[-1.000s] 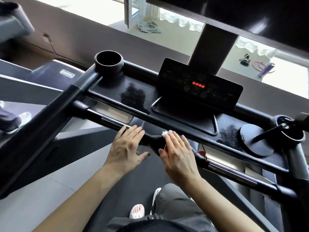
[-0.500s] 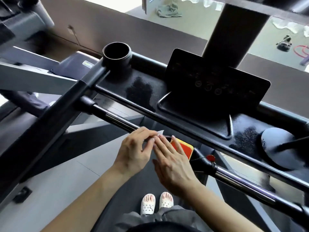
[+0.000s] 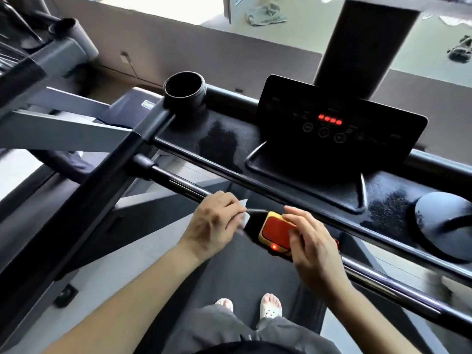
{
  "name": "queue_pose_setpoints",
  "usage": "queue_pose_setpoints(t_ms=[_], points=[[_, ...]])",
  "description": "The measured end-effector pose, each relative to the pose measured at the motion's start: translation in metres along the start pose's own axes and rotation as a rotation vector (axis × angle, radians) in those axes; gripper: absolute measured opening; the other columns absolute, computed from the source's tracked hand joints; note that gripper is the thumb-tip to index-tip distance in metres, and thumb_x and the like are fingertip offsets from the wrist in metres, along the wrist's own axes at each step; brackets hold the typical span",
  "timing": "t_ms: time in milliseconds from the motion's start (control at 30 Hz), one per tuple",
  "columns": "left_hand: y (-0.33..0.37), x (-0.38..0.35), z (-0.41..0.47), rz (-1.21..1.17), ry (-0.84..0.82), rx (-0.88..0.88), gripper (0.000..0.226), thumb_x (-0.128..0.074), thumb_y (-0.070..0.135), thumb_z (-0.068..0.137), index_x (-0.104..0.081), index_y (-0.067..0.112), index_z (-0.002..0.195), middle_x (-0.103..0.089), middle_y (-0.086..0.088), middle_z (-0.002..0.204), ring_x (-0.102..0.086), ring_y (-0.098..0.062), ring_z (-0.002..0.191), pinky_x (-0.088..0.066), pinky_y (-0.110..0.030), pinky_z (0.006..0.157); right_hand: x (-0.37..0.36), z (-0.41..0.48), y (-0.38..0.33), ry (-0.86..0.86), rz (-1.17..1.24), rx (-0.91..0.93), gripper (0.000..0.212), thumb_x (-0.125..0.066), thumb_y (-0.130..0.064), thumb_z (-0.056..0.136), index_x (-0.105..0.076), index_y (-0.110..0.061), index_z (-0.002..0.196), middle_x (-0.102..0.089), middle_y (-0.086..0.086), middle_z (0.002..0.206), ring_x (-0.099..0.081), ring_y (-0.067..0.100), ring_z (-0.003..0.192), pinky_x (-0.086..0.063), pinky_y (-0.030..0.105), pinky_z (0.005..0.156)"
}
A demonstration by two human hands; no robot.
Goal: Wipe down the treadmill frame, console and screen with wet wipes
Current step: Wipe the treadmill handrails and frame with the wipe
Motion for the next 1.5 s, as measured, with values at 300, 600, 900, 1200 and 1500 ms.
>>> queue_pose_setpoints(t_ms=[300,600,900,1200,1500], points=[[0.002,-0.004,0.005,-0.105,0.082,-0.159,0.007,-0.067,0.013,0.097,-0.072,0.009,0.093,-0.067,-0.002,0.094,-0.061,-0.026,0.087,-0.049,-0.043,0.083,0.047,-0.067,0.064,0.233,-0.263,-0.36,0.046,-0.037,-0.044,0.102,-0.066,-0.012,0.119,-0.066,0.002,0.121,-0.062,0.025,0.109,-0.049,0.039,0.093],[0.006,-0.011,-0.014,-0.035,0.156,-0.36,0.02,-0.07,0.017,0.096,-0.076,0.014,0.115,-0.069,-0.003,0.112,-0.063,-0.026,0.1,-0.044,-0.039,0.092,0.03,-0.077,0.066,0.1,-0.489,-0.44,0.061,-0.044,-0.067,0.091,-0.063,-0.02,0.124,-0.068,0.0,0.112,-0.057,0.023,0.109,-0.036,0.043,0.105],[0.023,-0.02,-0.012,-0.071,0.17,-0.278,0.018,-0.061,0.018,0.102,-0.073,0.013,0.113,-0.061,-0.002,0.097,-0.056,-0.026,0.087,-0.041,-0.039,0.082,0.03,-0.073,0.067,0.102,-0.493,-0.473,0.059,-0.045,-0.07,0.086,-0.064,-0.026,0.119,-0.068,-0.005,0.108,-0.058,0.021,0.106,-0.032,0.039,0.105],[0.001,-0.009,-0.019,0.01,0.192,-0.222,0.019,-0.054,0.023,0.104,-0.066,0.018,0.09,-0.056,0.001,0.085,-0.053,-0.026,0.081,-0.041,-0.041,0.079,0.028,-0.071,0.068,0.06,-0.525,-0.444,0.067,-0.038,-0.076,0.084,-0.063,-0.026,0.122,-0.067,-0.005,0.111,-0.056,0.021,0.108,-0.03,0.037,0.104],[0.059,-0.036,-0.026,-0.038,0.118,-0.166,0.018,-0.06,0.023,0.102,-0.07,0.015,0.114,-0.06,0.002,0.093,-0.056,-0.024,0.09,-0.042,-0.037,0.08,0.016,-0.044,0.064,-0.118,-0.5,-0.746,0.084,-0.037,-0.094,0.077,-0.056,-0.021,0.115,-0.066,0.005,0.122,-0.053,0.029,0.127,-0.026,0.052,0.113]])
Point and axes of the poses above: each hand's wrist, its own z-axis towards the middle knuckle, its own x-axis out of the back of the hand, y = z × x, the point moved 9 cm from there along z, towards the middle knuckle
